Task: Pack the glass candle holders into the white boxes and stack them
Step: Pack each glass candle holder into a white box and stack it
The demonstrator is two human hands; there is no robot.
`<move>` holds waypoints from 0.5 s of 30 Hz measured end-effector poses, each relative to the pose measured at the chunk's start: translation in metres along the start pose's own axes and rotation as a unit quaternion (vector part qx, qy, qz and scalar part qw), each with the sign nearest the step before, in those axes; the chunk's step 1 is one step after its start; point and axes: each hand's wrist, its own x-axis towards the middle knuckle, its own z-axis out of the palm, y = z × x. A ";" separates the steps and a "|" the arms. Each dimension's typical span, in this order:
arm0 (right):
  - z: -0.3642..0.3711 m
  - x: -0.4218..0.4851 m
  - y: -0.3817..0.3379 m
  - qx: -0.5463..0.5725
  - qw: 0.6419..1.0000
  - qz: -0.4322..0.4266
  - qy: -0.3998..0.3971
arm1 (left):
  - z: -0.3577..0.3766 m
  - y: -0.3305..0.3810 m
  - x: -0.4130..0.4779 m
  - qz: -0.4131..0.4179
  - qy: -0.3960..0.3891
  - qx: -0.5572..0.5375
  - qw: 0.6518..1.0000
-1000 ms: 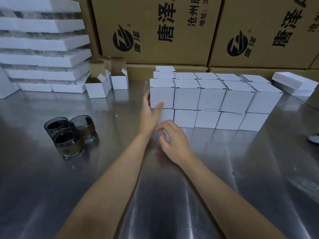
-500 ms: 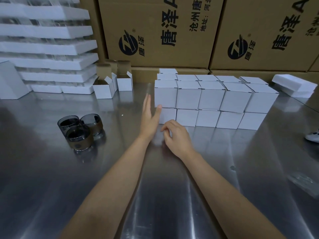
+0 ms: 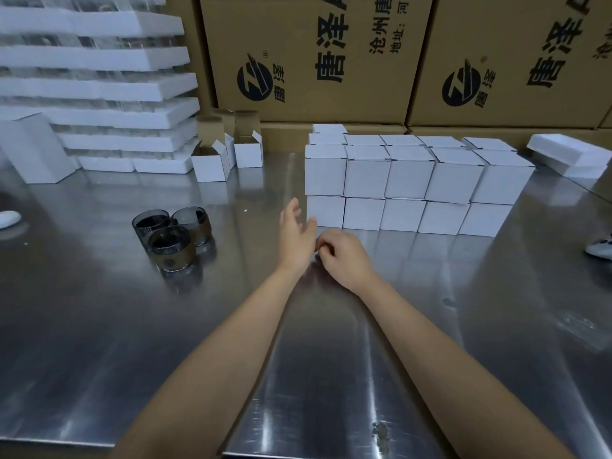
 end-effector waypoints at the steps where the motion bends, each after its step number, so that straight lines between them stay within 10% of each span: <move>1: 0.000 -0.001 -0.001 -0.008 1.000 -0.004 -0.007 | 0.001 0.001 0.004 -0.003 -0.007 -0.006 1.000; 15: 0.005 0.005 0.005 -0.043 0.998 -0.026 -0.023 | -0.001 -0.010 0.041 0.055 -0.110 0.033 0.992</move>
